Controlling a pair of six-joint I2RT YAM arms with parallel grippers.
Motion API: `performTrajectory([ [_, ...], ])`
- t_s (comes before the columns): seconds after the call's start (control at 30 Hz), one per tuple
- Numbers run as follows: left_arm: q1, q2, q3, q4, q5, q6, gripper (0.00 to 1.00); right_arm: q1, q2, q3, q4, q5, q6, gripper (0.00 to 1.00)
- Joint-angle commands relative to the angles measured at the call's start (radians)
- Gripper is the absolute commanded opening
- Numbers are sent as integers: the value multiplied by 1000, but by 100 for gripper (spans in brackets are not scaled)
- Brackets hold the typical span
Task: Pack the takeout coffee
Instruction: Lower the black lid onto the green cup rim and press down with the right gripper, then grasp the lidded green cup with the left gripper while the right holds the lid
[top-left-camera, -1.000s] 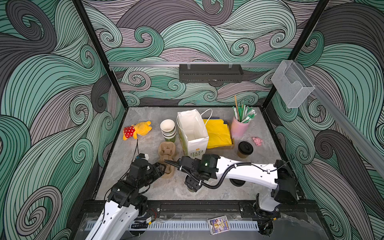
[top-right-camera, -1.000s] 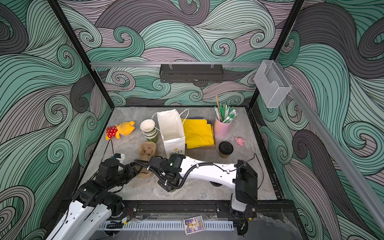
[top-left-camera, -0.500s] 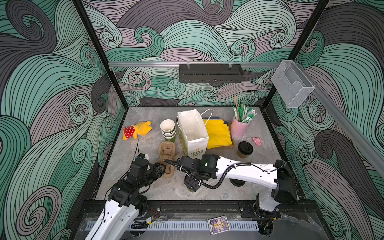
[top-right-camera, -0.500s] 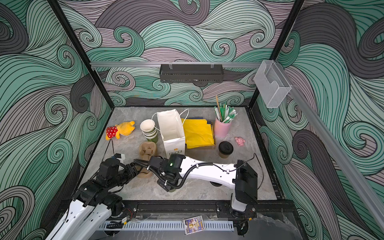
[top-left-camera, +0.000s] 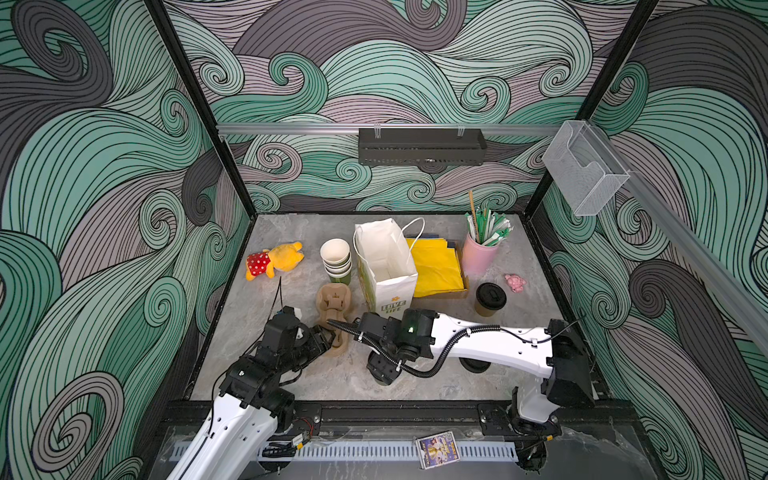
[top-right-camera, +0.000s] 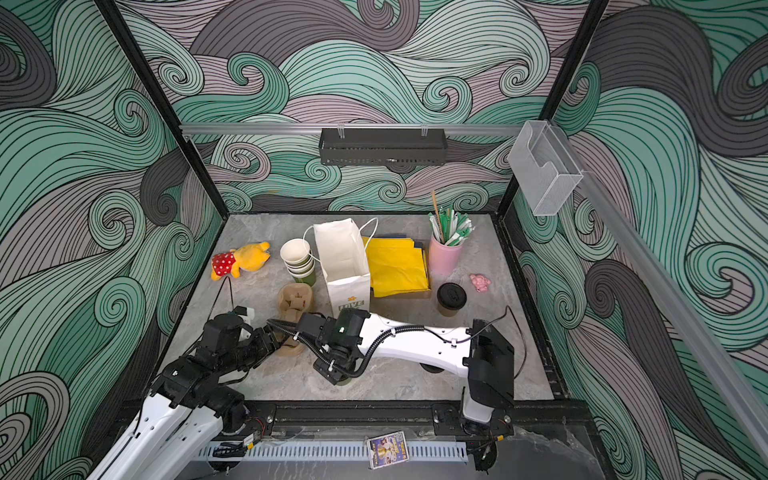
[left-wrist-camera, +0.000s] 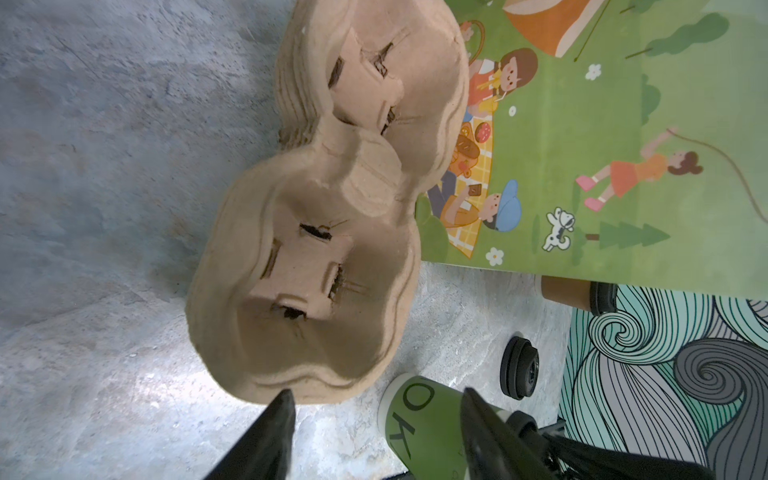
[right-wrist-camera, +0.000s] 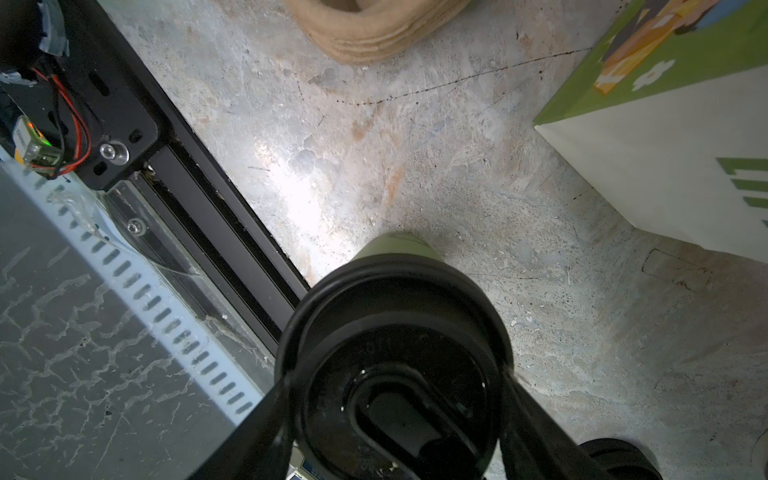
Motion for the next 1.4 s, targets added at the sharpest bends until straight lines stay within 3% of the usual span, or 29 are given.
performTrajectory([
  [0.0, -5, 7, -5, 49, 59, 12, 66, 5, 29, -19, -16, -4, -18, 72],
  [0.33, -6, 15, -67, 133, 260, -15, 65, 7, 67, -26, -16, -9, -32, 70],
  [0.6, -19, 74, -151, 311, 478, -96, 62, 12, 73, -79, 26, -20, -43, 70],
  [1.2, -147, 129, -206, 502, 504, -166, 60, 25, -33, -251, 183, -48, -151, 69],
  [1.37, -200, 177, -204, 558, 495, -166, 66, 25, -68, -303, 211, -64, -182, 69],
])
